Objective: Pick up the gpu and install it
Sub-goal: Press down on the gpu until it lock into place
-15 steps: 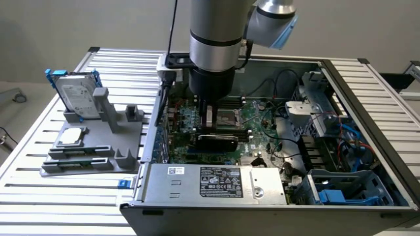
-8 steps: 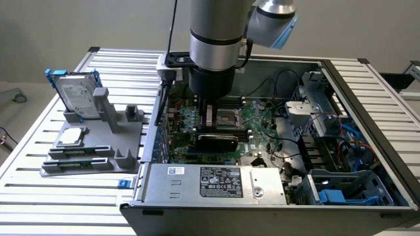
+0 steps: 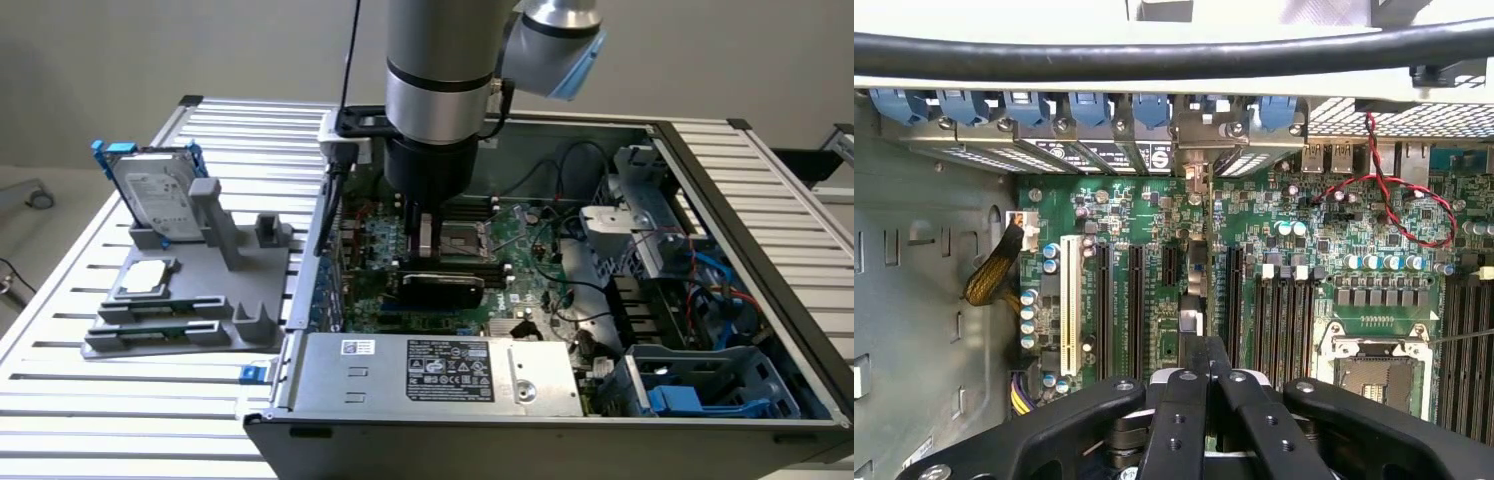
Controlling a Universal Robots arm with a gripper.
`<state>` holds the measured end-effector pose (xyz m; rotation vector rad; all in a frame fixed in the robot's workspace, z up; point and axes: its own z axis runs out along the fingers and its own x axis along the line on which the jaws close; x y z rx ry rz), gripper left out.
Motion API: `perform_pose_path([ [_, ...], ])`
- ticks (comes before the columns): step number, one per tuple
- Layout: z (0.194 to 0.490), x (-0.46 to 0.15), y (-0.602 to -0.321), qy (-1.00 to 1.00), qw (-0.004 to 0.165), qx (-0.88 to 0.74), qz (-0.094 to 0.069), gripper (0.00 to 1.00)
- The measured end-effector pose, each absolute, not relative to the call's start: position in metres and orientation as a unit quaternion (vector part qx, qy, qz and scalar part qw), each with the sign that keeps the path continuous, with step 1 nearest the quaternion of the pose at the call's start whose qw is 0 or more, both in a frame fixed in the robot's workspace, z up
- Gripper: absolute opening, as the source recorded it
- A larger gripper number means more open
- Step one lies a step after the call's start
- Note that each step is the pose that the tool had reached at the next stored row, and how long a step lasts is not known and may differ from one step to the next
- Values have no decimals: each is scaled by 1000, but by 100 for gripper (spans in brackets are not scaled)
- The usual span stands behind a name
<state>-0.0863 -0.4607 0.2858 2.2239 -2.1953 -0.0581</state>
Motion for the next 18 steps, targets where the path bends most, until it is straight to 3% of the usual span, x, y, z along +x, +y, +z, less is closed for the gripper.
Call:
perform_pose_path([
  [18, 276, -92, -455, -699, 8, 714, -18, 11],
])
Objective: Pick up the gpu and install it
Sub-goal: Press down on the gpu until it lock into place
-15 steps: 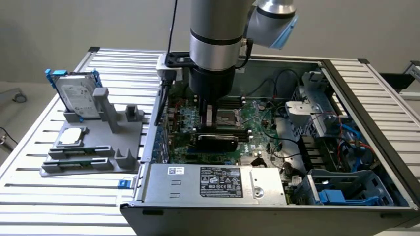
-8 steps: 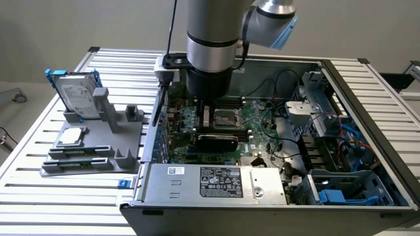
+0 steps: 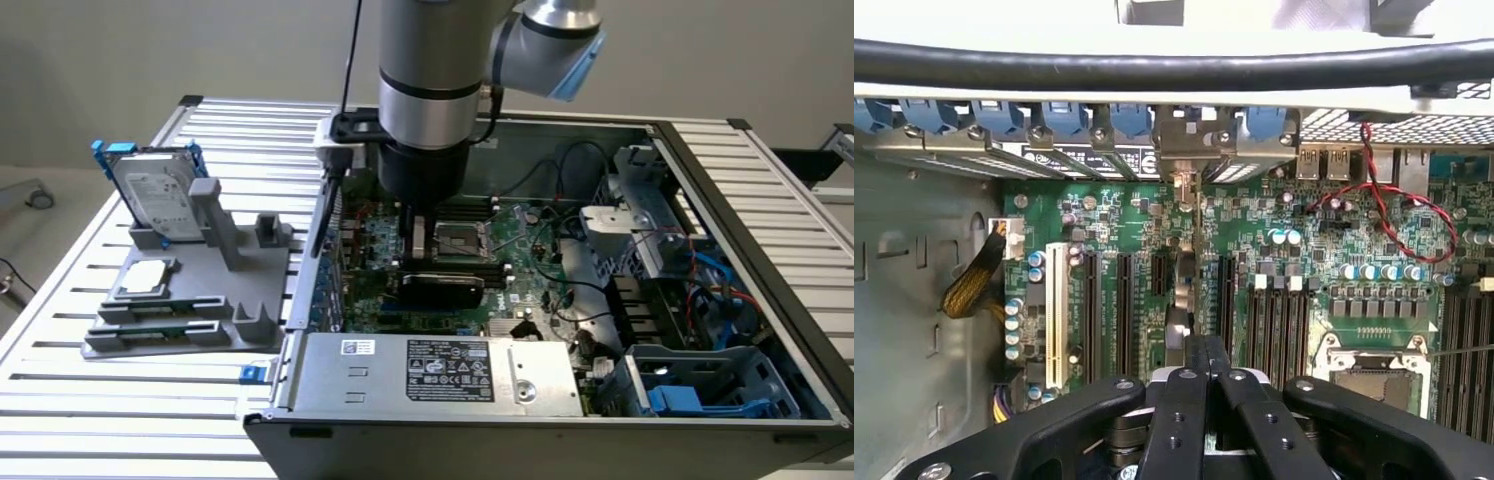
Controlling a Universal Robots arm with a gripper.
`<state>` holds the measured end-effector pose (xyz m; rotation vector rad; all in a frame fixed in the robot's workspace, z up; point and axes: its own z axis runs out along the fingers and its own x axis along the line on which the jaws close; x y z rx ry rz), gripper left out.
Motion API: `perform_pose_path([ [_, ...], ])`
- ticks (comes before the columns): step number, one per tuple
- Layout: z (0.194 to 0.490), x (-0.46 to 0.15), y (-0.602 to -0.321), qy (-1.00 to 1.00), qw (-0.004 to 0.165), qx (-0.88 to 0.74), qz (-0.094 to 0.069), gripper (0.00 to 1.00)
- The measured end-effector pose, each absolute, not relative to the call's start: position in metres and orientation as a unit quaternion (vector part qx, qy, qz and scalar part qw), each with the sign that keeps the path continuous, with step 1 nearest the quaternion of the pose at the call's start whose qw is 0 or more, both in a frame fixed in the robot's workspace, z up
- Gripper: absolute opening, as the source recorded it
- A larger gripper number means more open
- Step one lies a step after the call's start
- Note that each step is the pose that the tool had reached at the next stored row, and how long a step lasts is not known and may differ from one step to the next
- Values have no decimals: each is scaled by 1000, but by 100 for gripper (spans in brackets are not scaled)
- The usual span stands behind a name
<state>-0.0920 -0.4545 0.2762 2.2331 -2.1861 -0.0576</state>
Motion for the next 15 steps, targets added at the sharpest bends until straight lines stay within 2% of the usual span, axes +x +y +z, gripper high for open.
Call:
perform_pose_path([
  [15, 270, -92, -453, -691, 8, 723, -18, 11],
])
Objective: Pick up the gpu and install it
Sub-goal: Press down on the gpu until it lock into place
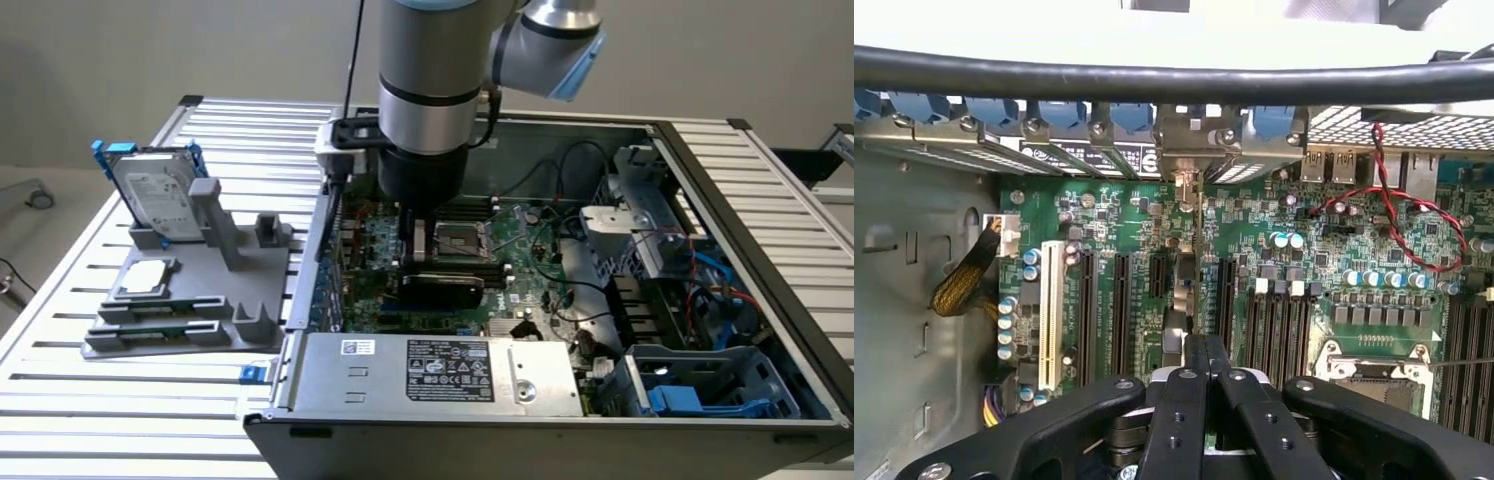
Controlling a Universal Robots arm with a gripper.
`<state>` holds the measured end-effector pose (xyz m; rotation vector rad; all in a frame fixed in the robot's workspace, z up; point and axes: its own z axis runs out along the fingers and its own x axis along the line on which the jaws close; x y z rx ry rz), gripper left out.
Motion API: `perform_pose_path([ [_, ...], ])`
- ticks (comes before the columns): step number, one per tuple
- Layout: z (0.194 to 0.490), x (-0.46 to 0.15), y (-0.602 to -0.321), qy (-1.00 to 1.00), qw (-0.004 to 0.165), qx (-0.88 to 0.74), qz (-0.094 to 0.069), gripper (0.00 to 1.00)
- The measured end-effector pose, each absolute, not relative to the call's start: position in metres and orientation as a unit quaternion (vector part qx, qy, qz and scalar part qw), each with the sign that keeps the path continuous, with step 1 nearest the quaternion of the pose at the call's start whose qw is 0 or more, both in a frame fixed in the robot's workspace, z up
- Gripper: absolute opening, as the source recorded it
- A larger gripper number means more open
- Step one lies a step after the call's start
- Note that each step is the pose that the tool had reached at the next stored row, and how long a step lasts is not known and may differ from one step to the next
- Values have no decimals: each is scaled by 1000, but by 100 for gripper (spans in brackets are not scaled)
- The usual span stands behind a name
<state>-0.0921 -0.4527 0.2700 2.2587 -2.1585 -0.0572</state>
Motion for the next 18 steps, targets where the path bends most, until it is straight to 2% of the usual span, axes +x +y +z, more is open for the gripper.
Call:
perform_pose_path([
  [13, 267, -92, -452, -684, 9, 729, -18, 11],
  [18, 275, -94, -452, -684, 10, 729, -20, 11],
])
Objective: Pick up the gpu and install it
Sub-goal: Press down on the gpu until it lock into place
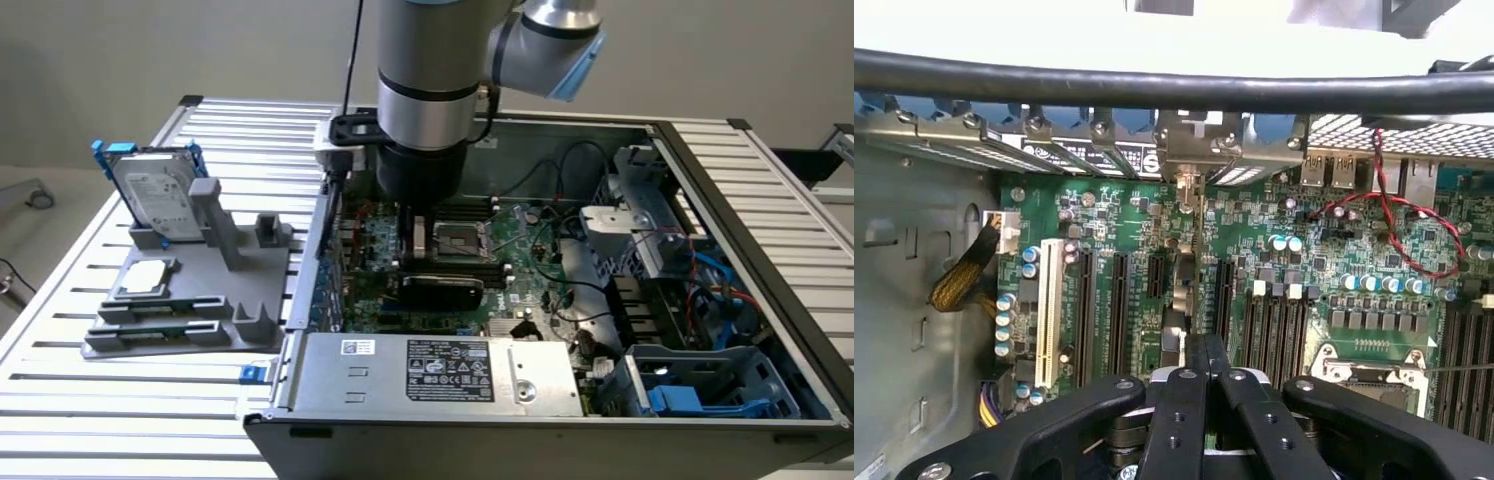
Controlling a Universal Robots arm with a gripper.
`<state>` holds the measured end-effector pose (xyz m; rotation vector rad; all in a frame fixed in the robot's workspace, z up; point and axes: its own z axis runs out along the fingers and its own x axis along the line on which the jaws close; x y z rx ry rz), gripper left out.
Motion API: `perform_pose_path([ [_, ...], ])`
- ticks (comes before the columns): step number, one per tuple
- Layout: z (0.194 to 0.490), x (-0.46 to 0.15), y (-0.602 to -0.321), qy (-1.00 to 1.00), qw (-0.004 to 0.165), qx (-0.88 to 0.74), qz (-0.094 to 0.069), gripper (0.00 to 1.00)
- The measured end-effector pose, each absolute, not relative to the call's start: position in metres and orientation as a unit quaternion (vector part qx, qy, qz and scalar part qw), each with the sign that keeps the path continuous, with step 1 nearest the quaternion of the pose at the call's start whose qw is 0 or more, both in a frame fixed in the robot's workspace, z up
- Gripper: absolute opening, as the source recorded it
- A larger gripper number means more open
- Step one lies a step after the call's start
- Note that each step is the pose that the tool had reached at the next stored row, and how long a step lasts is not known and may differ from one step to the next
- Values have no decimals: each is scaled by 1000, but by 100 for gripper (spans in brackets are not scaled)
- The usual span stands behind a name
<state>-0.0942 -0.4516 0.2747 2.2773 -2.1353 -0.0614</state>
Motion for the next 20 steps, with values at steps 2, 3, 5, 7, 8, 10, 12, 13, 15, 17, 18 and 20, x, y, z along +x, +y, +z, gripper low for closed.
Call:
perform_pose_path([
  [2, 276, -97, -452, -684, 11, 729, -21, 11],
  [3, 276, -99, -452, -684, 12, 729, -22, 11],
  [5, 276, -103, -452, -684, 15, 729, -24, 11],
  [7, 276, -107, -452, -684, 18, 729, -24, 11],
  [8, 276, -109, -452, -684, 21, 729, -23, 11],
  [10, 276, -112, -452, -684, 26, 729, -21, 11],
  [12, 276, -115, -452, -684, 32, 729, -19, 11],
  [13, 276, -117, -452, -684, 34, 729, -18, 11],
  [15, 276, -119, -452, -684, 37, 729, -19, 11],
  [17, 277, -121, -452, -684, 40, 729, -22, 11],
  [18, 278, -121, -452, -683, 41, 729, -23, 11],
  [20, 279, -122, -452, -683, 43, 728, -26, 11],
])
